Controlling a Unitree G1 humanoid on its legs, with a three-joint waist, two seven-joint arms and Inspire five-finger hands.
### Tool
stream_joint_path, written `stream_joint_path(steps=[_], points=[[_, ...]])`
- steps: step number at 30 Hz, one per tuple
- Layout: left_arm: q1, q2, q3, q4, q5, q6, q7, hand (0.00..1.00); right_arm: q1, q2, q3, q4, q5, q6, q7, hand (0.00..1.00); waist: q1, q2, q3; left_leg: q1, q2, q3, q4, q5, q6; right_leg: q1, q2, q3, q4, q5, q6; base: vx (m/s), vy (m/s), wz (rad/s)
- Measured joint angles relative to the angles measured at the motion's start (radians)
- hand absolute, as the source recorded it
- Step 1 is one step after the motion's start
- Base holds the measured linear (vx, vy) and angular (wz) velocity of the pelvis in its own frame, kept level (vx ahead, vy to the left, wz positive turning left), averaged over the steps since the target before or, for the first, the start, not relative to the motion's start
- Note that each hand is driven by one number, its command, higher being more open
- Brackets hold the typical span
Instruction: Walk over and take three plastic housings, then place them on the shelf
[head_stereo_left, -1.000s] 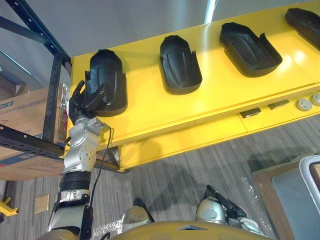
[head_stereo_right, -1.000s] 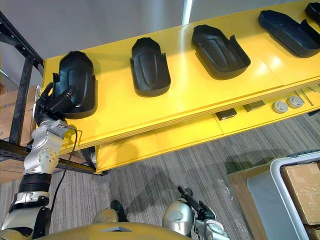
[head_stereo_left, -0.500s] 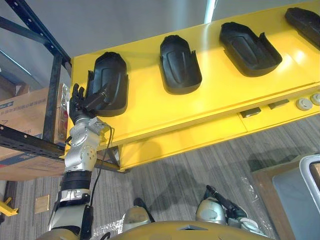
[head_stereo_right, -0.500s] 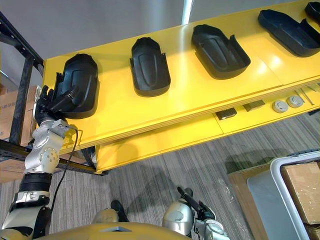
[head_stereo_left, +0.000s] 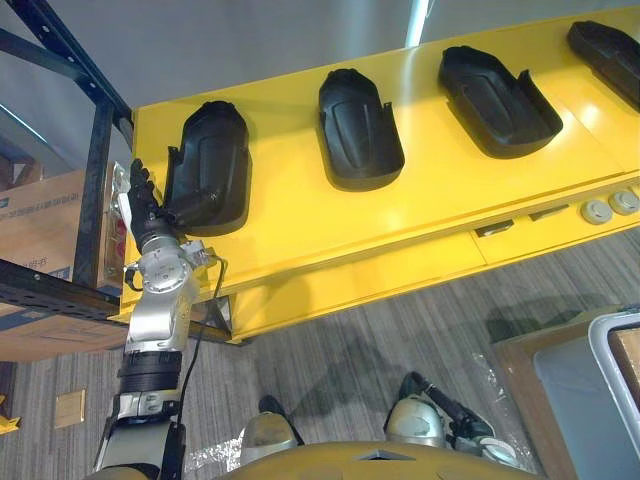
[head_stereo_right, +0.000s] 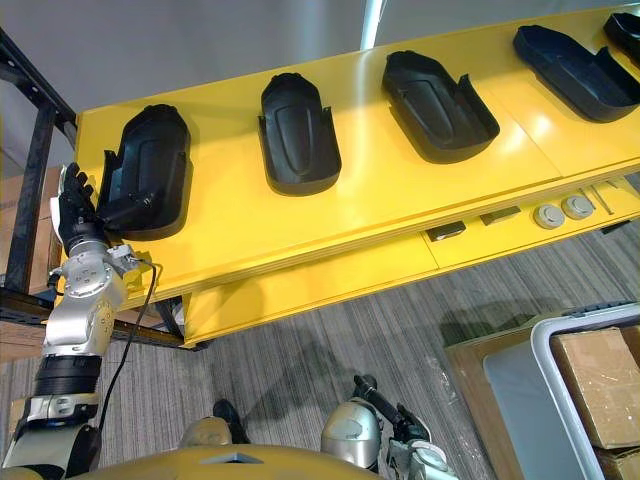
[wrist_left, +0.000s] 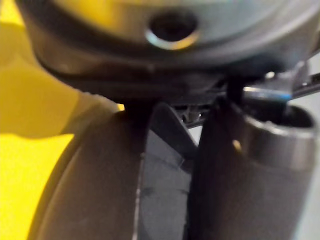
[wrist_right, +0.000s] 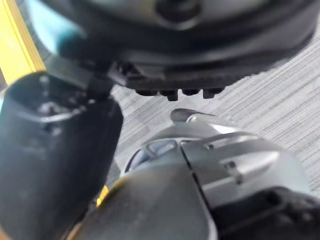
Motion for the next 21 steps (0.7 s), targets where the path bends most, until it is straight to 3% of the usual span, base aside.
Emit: stream_joint_path(steps=[9,21], points=[[0.078,0.000,-0.013,-0.054,0.031,0.039,-0.084,1.00,0.014,0.018,-0.037,0.030,0.000,0.003,0.001,1.00,0.005,0.032,-0.046,0.020,0.004,0.009,0.000,-0.006,-0.007,0.035,0.010,-0.006,-0.029,0.005,0.005,0.00,0.000,0.00],[0.177,0.000,-0.032,-0.115,-0.140,0.022,-0.148,1.00,0.038,0.018,-0.089,0.073,-0.002,0.020,0.015,1.00,0.031,0.041,-0.117,0.032,0.015,0.012,-0.005,-0.007,-0.010,0.064,0.031,-0.016,-0.069,0.022,0.000,0.00,0.002,0.00]])
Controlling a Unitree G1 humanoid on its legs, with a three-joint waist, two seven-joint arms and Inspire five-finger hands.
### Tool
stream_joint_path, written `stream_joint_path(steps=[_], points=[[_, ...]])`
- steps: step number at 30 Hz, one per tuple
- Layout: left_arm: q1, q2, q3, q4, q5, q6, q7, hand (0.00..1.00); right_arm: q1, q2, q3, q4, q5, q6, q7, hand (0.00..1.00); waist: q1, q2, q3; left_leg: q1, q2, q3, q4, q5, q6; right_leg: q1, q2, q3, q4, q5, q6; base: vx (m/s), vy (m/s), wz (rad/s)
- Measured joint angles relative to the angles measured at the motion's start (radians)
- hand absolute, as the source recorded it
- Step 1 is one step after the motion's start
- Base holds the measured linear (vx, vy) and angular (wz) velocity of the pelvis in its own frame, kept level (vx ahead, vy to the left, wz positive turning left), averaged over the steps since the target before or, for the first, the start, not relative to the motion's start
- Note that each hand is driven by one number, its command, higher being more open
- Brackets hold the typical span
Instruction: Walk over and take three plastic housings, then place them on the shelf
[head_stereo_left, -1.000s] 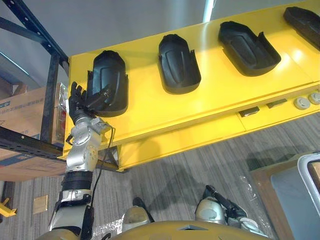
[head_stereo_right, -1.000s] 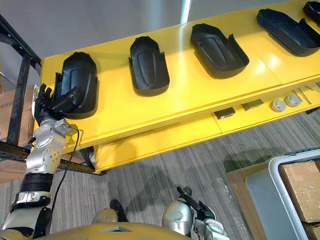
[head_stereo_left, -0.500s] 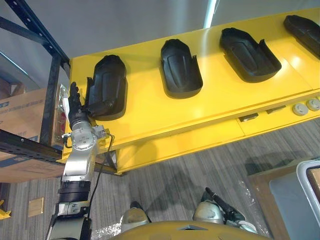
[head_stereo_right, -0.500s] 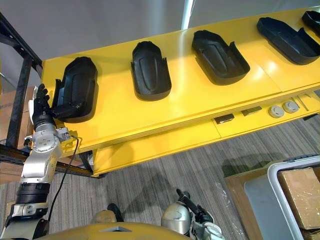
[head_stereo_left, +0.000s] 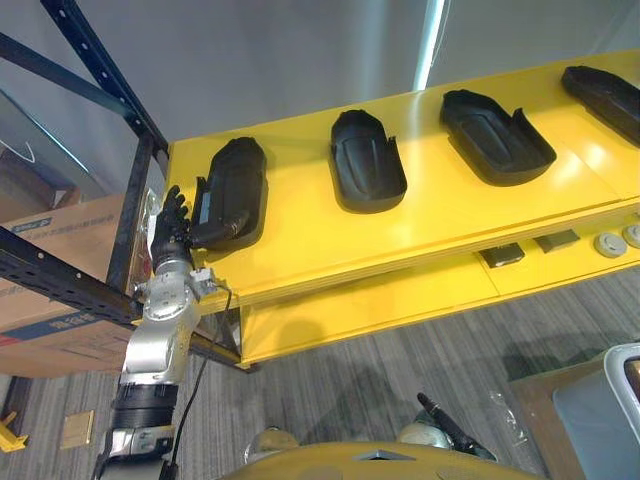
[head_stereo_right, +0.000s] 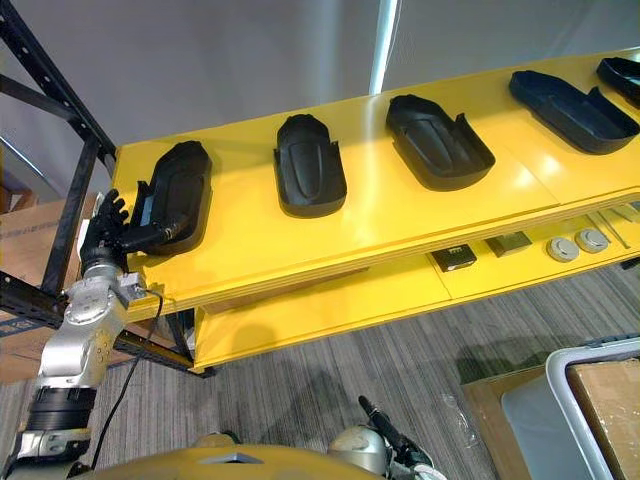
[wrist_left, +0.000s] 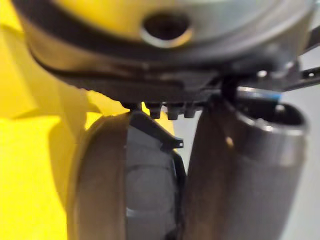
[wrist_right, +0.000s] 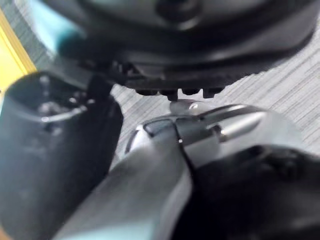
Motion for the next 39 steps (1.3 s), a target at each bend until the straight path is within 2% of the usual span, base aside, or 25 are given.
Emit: stream_joint_path(steps=[6,11,14,21,39], points=[[0.018,-0.013,0.001,-0.003,-0.137,-0.007,-0.015,1.00,0.012,0.000,-0.004,0.001,0.000,0.005,0.004,1.00,0.019,0.000,-0.024,0.000,-0.002,0.000,-0.005,0.001,-0.001,0.003,0.001,-0.005,-0.007,0.002,0.001,0.03,0.023,0.01],[0.059,-0.040,0.002,-0.021,-0.145,-0.042,-0.025,1.00,0.012,0.001,-0.005,0.006,0.000,0.008,0.005,1.00,0.025,-0.008,-0.036,0.001,-0.005,-0.001,-0.014,0.005,-0.002,0.003,0.001,-0.009,-0.009,0.002,0.001,0.01,0.012,0.01],[0.061,-0.040,0.003,-0.021,-0.147,-0.043,-0.035,1.00,0.007,0.001,-0.004,0.022,0.001,0.008,0.006,1.00,0.028,-0.016,-0.041,0.001,-0.005,-0.003,-0.014,0.005,-0.002,0.005,0.001,-0.011,-0.009,0.002,0.001,0.00,0.000,0.00],[0.082,-0.048,0.003,-0.021,-0.148,-0.045,-0.038,1.00,0.016,0.001,-0.003,0.023,0.001,0.013,0.005,1.00,0.024,-0.018,-0.062,0.007,-0.014,-0.004,-0.050,0.025,-0.002,0.002,0.001,-0.013,-0.010,0.002,0.001,0.00,0.010,0.02],[0.088,-0.056,0.005,-0.021,-0.222,-0.055,-0.046,1.00,0.015,0.002,0.003,0.023,0.001,0.022,0.005,1.00,0.026,-0.040,-0.073,0.024,-0.017,0.009,-0.083,0.041,-0.006,0.003,0.009,-0.010,-0.020,0.005,-0.001,0.00,0.010,-0.01]])
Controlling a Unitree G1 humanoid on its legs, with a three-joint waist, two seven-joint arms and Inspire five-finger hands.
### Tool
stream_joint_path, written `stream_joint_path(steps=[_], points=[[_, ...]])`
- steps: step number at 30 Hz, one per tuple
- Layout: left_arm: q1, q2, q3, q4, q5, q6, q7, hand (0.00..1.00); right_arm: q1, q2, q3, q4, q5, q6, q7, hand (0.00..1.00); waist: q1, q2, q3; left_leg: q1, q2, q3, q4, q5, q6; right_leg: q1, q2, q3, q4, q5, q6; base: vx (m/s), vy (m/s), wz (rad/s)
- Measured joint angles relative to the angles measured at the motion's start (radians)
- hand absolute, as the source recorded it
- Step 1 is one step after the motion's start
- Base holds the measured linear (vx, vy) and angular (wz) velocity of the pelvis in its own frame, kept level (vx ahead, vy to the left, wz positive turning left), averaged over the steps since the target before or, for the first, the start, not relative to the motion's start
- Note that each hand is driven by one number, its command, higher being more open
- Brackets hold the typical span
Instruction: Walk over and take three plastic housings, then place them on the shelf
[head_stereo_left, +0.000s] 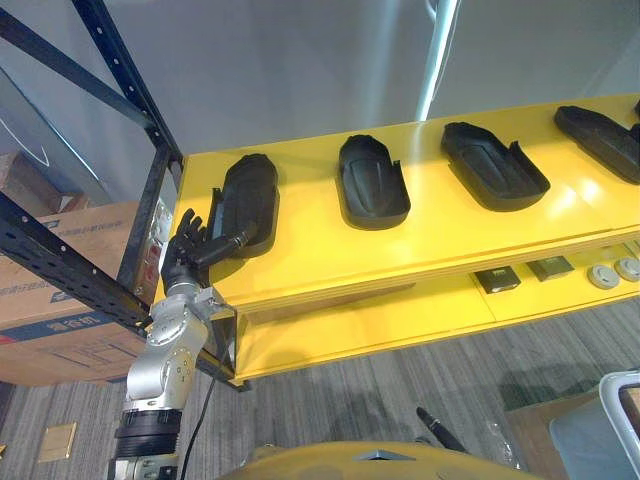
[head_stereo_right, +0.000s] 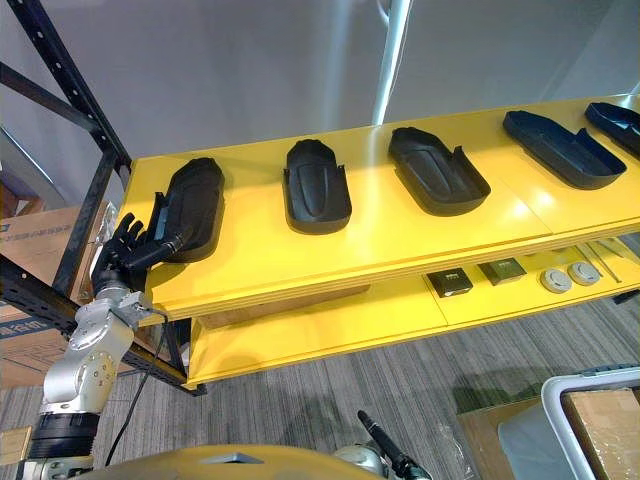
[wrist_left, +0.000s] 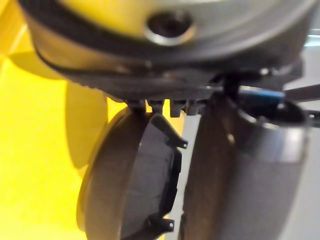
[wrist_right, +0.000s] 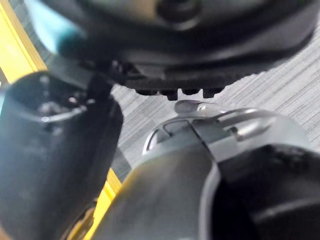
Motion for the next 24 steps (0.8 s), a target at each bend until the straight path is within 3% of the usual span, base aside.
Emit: stream_joint_path(steps=[24], points=[[0.003,0.021,0.005,0.000,-0.079,0.009,-0.066,1.00,-0.006,0.000,0.000,0.000,0.000,0.000,0.000,1.00,0.002,-0.003,0.002,0.000,0.001,0.004,-0.004,0.002,-0.001,-0.001,0.005,0.001,-0.010,0.004,-0.001,0.00,0.000,0.00]])
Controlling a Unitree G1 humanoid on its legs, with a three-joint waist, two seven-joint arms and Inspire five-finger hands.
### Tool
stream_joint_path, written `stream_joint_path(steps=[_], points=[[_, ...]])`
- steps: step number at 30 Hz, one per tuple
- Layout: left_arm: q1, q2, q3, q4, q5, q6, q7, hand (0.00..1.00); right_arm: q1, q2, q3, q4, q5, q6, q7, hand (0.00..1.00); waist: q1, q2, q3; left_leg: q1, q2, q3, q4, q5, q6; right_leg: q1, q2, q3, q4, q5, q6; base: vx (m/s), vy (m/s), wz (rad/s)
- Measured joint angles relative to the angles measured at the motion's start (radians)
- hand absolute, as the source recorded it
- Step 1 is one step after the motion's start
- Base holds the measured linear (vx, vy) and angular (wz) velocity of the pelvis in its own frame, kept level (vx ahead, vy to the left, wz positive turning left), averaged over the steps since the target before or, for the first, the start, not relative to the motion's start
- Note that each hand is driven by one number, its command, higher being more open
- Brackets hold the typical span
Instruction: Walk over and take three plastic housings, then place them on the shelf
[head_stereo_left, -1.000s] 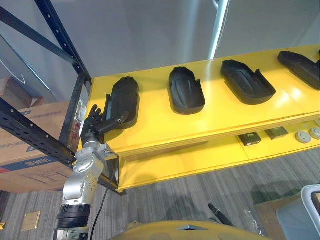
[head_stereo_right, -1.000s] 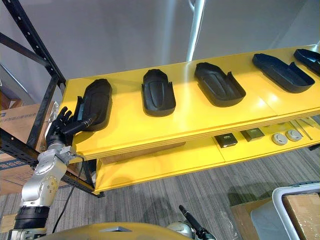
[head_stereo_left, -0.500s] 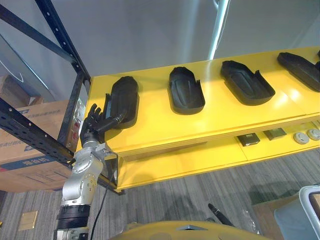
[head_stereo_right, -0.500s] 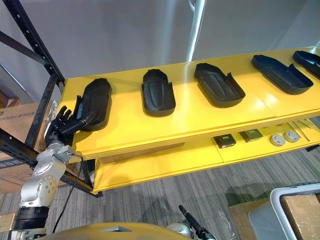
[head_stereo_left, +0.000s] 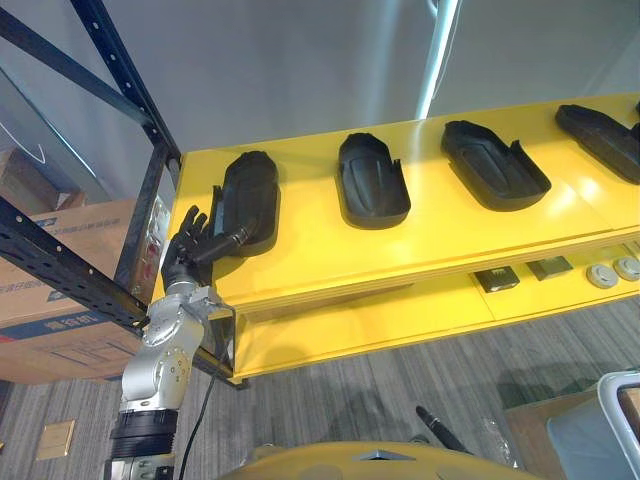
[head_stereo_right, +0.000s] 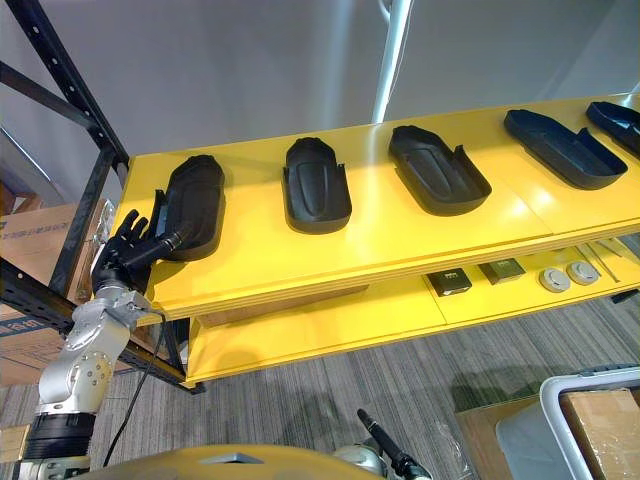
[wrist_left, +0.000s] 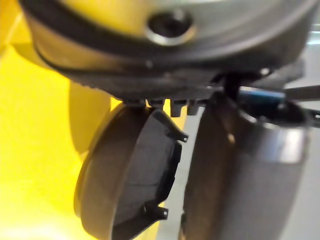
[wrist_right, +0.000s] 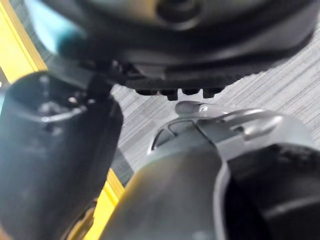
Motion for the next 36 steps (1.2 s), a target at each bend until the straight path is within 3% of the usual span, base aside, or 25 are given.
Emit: stream_joint_path(steps=[33,36], points=[[0.000,0.009,0.012,-0.002,-0.071,0.005,-0.018,1.00,-0.017,-0.001,0.000,-0.002,0.000,0.001,0.000,1.00,-0.001,0.024,0.040,0.000,0.000,0.003,-0.001,0.000,0.000,0.000,0.000,0.000,-0.001,0.000,0.000,0.00,0.000,0.00],[0.000,0.000,0.003,-0.002,0.024,-0.032,0.026,1.00,-0.022,-0.001,0.000,-0.002,0.000,0.001,0.000,1.00,-0.006,0.026,0.041,0.000,0.000,0.004,0.000,0.000,0.000,0.000,0.000,0.001,-0.001,0.000,0.000,0.00,0.000,0.00]])
